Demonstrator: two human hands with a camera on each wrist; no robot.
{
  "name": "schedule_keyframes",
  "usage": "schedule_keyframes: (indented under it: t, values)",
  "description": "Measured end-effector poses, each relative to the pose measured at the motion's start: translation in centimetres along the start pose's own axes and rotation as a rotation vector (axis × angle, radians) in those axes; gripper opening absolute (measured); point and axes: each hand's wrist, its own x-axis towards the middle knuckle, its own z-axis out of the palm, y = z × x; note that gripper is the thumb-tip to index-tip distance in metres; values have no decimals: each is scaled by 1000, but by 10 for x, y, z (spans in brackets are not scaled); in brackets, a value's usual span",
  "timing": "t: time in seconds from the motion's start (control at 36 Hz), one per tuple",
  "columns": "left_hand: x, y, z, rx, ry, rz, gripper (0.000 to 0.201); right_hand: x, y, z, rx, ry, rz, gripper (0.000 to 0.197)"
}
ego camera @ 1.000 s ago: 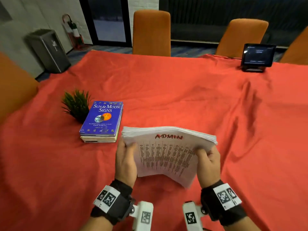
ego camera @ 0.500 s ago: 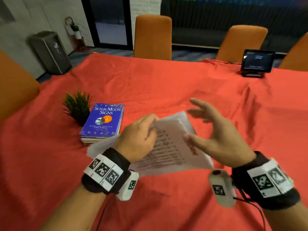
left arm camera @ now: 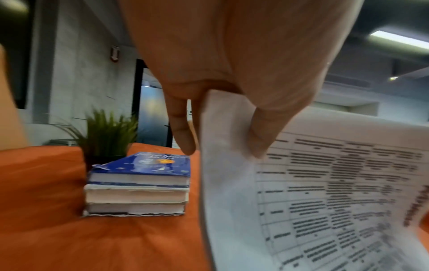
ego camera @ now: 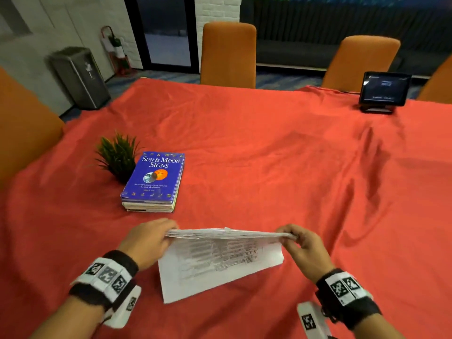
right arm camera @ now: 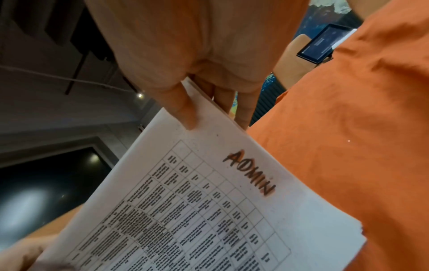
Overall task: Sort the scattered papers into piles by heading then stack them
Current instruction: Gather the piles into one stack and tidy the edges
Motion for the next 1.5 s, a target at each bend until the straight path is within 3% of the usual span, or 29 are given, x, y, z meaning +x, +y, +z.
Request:
schedule_keyframes:
  t: [0.11,0.22,0.31,0.44,0.53,0.61,0.75,0.83,0.94,1.14,1.19,1.31,1.42,1.5]
  values:
    - [-4,-4,-17,-63,119,-26,7,6,0,-6,23,102,-30,27]
    - [-3,11,-42,-218,328,5,19,14,-21,-20,73,257,-78,30]
    - [-3,30,-59,-386,524,-25,9,10,-47,-35,191,336,-149,32]
    - [-13,52,-46,-560,728,-34,10,-10,-61,-42,234,446,-207,32]
    - [-16,53,-3,-642,672,-81,15,-19,-32,-23,205,462,-134,34]
    - [-19,51,46,-832,559,-221,28,-27,2,2,215,403,-4,38]
    - [-10,55,78,-1146,588,-420,19,-26,24,24,292,432,135,32]
    - [-1,65,79,-1231,597,-569,27,-16,32,30,344,467,287,28]
    - [7,80,56,-1290,689,-568,38,-5,19,28,411,549,306,31]
    - [-1,86,21,-1353,839,-417,45,-8,-18,2,430,646,112,38]
    - [-4,86,24,-1340,857,-428,45,-10,-12,4,433,654,105,38]
    - [-4,81,55,-1348,782,-604,37,-16,22,30,436,581,290,16]
    - [-2,82,66,-1366,664,-686,25,-20,41,44,399,489,371,29]
    - [3,80,61,-1405,678,-676,34,-17,37,41,407,497,366,30]
